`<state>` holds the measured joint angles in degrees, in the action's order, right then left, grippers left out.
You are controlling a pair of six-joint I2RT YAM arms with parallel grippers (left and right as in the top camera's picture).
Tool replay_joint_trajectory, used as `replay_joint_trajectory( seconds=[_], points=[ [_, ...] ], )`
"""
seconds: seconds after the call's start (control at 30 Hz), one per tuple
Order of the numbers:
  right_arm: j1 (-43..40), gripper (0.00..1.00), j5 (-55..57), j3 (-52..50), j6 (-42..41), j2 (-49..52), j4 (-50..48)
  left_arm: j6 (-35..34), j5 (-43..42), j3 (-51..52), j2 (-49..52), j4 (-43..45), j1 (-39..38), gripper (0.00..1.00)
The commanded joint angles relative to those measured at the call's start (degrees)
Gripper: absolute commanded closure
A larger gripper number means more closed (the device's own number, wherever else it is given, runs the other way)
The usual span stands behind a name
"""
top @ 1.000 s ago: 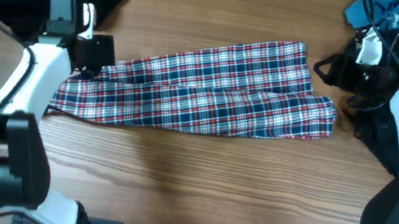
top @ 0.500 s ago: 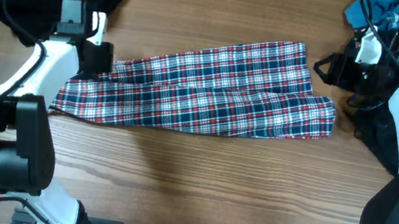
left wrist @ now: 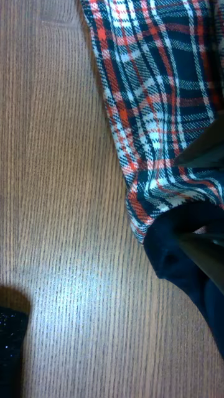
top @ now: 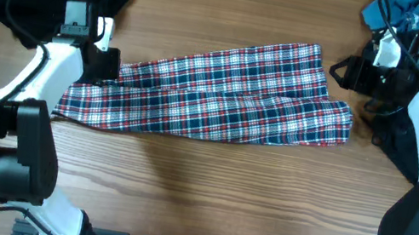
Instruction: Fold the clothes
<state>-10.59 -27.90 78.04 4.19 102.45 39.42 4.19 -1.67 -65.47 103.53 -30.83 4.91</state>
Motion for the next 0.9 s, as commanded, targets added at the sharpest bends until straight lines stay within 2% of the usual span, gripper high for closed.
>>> replay_joint_trajectory(
  seconds=[0.0, 0.2, 0.63, 0.67, 0.77, 0.87],
  points=[
    [0.24, 0.33, 0.94, 1.03, 0.20, 0.85, 0.11, -0.37, -1.07, 1.18, 0.74, -0.04, -0.31, 0.69],
    [0.24, 0.33, 0.94, 1.03, 0.20, 0.85, 0.17, -0.39, -1.09, 1.53, 0.74, -0.02, -0.31, 0.78],
    [0.24, 0.33, 0.92, 1.03, 0.15, 0.85, 0.26, -1.66, -0.85, 5.60, 0.76, 3.08, -0.31, 0.77],
    [0.24, 0.33, 0.92, 1.03, 0.15, 0.85, 0.26, -1.66, -0.83, 5.60, 0.76, 3.52, -0.31, 0.79],
    [0.24, 0.33, 0.92, 1.03, 0.11, 0.85, 0.26, -2.49, 0.28, 5.60, 0.74, 7.23, -0.31, 0.96],
    [0.24, 0.33, 0.92, 1.03, 0.15, 0.85, 0.33, -5.16, 1.77, 5.60, 0.74, 12.15, -0.31, 0.96]
  ],
)
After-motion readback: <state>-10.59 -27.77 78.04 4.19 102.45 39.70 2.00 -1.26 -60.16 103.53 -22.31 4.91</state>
